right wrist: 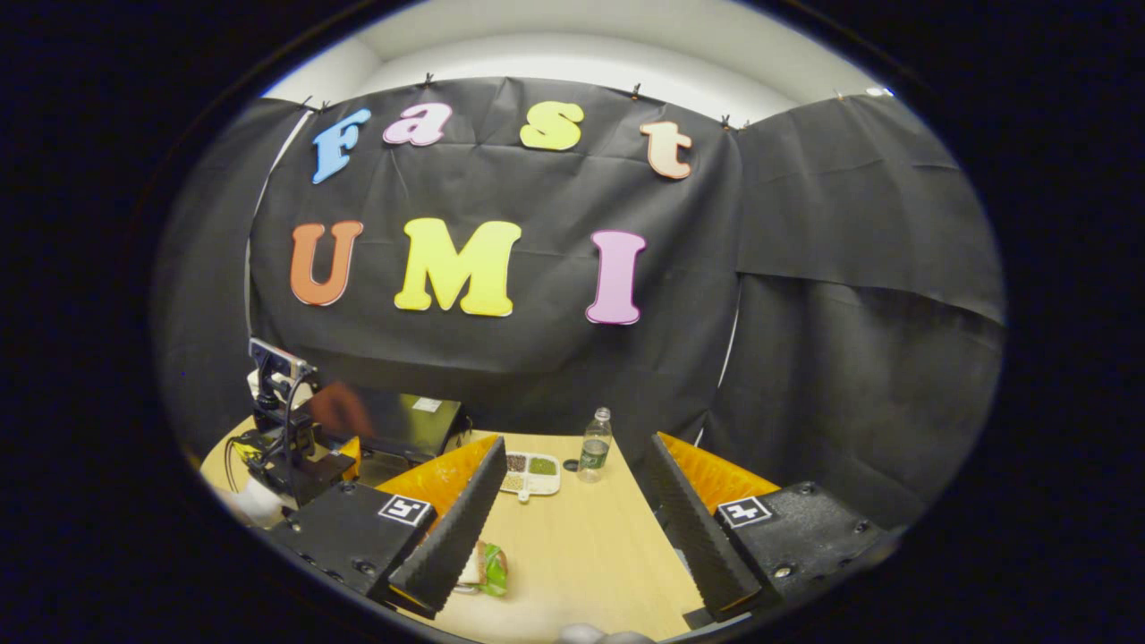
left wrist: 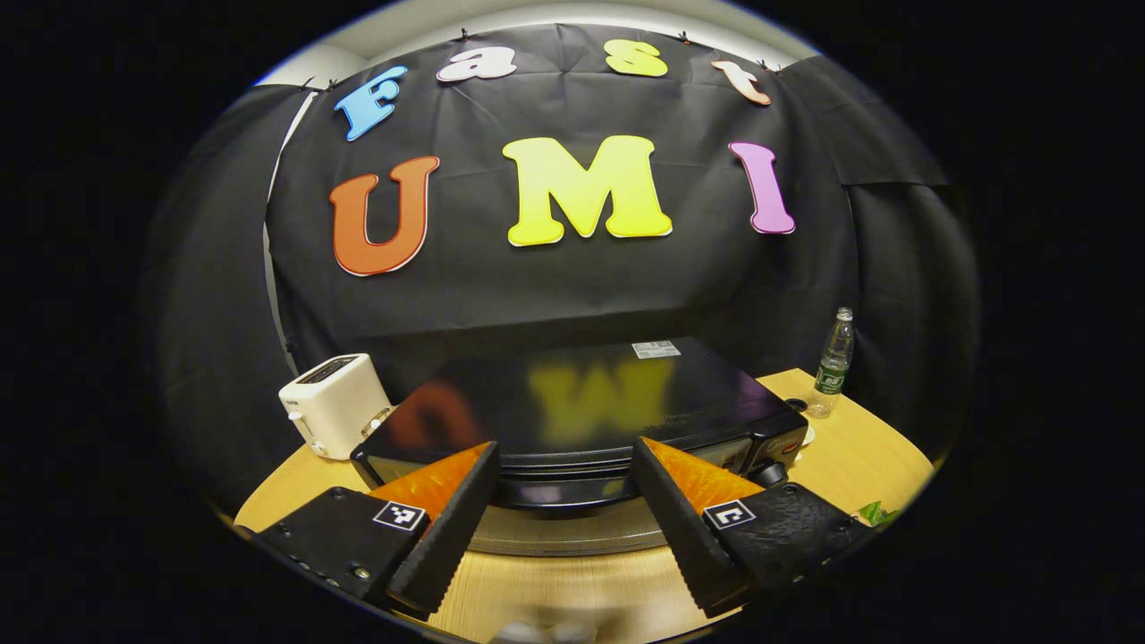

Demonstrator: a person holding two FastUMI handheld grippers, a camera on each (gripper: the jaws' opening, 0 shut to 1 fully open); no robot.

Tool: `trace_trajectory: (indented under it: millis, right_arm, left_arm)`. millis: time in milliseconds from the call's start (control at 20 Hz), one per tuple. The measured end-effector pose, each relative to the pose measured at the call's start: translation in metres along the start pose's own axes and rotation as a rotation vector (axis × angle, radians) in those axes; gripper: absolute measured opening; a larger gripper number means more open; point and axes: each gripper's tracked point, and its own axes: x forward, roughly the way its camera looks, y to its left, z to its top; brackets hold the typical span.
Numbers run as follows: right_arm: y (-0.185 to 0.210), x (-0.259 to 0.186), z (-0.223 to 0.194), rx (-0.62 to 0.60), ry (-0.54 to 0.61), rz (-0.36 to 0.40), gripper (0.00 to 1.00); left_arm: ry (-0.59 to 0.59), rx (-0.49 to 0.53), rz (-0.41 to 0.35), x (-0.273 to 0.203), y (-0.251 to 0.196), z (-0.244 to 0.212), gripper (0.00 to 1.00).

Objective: Open the electric oven with the left hand, put the food in, and close the electric oven.

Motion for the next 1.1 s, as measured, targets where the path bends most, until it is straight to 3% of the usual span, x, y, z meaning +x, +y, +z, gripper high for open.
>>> trace_trajectory:
  millis: [550,1100]
  right_arm:
    - [0.013,0.0,-0.005,-0.01,0.007,0.037,1.0]
    - [0.021,-0.005,-0.023,-0.007,0.032,0.085,1.0]
  left_arm:
    - [0.032,-0.032,-0.009,-0.02,0.001,-0.012,0.98]
    - [0.084,-0.041,-0.015,-0.069,-0.004,-0.052,0.98]
